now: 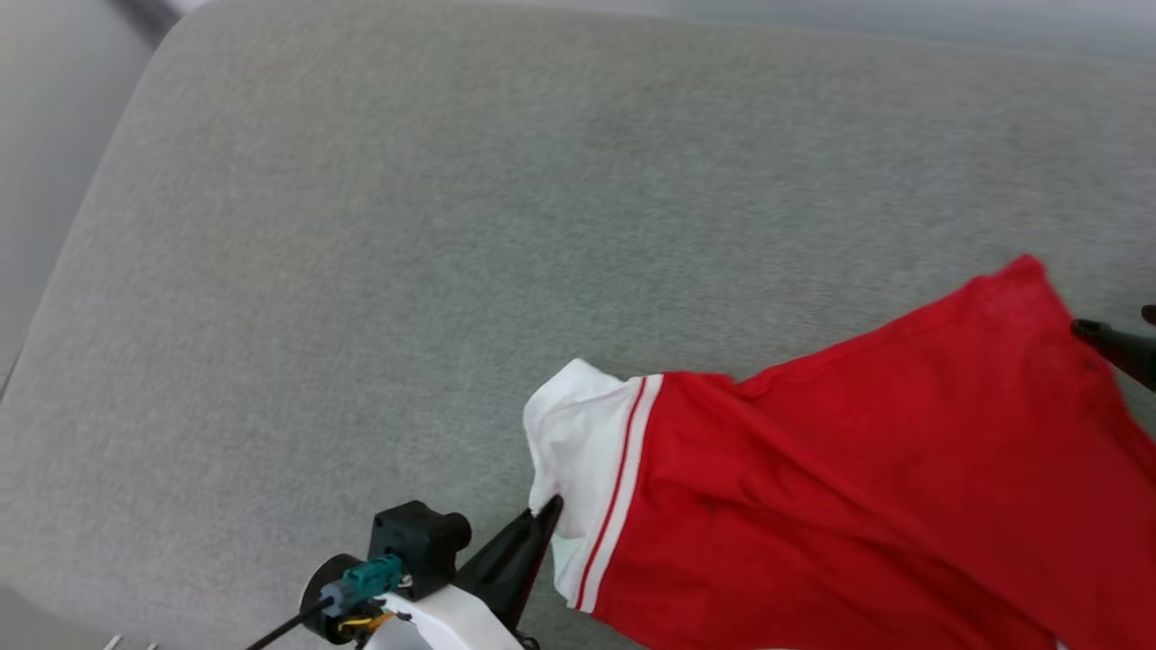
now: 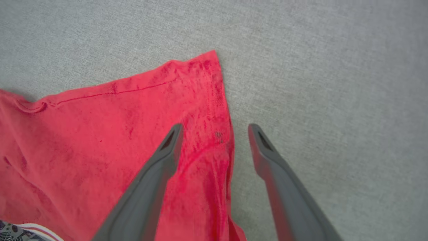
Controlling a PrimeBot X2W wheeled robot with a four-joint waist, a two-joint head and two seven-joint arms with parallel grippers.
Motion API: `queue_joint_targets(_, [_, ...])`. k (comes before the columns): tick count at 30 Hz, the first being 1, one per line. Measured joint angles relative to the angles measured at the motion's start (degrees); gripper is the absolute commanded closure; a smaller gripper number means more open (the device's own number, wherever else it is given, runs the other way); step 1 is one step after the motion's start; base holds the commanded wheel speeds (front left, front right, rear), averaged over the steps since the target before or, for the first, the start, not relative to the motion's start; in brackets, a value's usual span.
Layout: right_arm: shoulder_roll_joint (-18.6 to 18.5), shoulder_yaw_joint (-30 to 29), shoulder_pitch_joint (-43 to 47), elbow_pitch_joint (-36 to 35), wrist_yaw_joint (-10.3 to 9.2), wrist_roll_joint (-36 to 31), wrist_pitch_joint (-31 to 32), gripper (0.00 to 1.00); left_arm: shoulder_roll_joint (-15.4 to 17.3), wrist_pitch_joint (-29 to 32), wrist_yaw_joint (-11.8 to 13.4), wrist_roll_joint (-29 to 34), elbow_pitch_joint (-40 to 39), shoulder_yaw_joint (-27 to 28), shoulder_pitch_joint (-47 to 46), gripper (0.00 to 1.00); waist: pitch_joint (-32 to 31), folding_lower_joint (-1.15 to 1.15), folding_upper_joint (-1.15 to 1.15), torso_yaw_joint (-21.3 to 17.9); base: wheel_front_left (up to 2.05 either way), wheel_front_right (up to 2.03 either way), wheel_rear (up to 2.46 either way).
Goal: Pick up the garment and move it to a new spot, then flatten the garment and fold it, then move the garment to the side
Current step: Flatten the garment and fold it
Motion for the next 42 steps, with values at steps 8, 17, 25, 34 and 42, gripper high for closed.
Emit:
queue_joint_targets(8, [-1.47,4.71,-5.31,6.02,0.00,-3.35,1.15,0.00,-1.86,-0.02,-0.44,1.33,-0.22,-2.33,-1.79,1.00,4.70,0.00,0.00,5.25,0.00,0.00,0.00])
queue_joint_targets(17, [-4.21,8.51,-6.86,8.58,0.00,-3.08,2.37,1.00,-3.21,-0.62,-0.65,1.75,0.55,-3.57,-2.45,1.00,7.11,-0.01,0.00,8.29,0.00,0.00,0.00])
queue_joint_targets(25, [-3.25,8.89,-6.53,11.83,0.01,-3.01,-2.22,1.00,-2.72,-1.05,-0.70,1.22,1.77,-2.89,-2.49,1.00,5.08,-0.01,0.00,7.76,0.00,0.00,0.00])
queue_joint_targets(34, [-1.37,9.89,-7.09,14.41,0.01,-1.88,-10.28,1.00,0.25,-1.56,-0.03,0.74,1.45,-0.18,-2.41,1.00,-1.19,0.00,0.00,4.47,0.00,0.00,0.00])
queue_joint_targets(42, [-1.92,11.02,-8.08,10.31,0.00,2.61,-15.62,1.00,3.98,-1.75,1.83,0.70,-2.55,4.23,-2.46,1.00,-7.46,-0.01,0.00,-0.85,0.00,0.00,0.00])
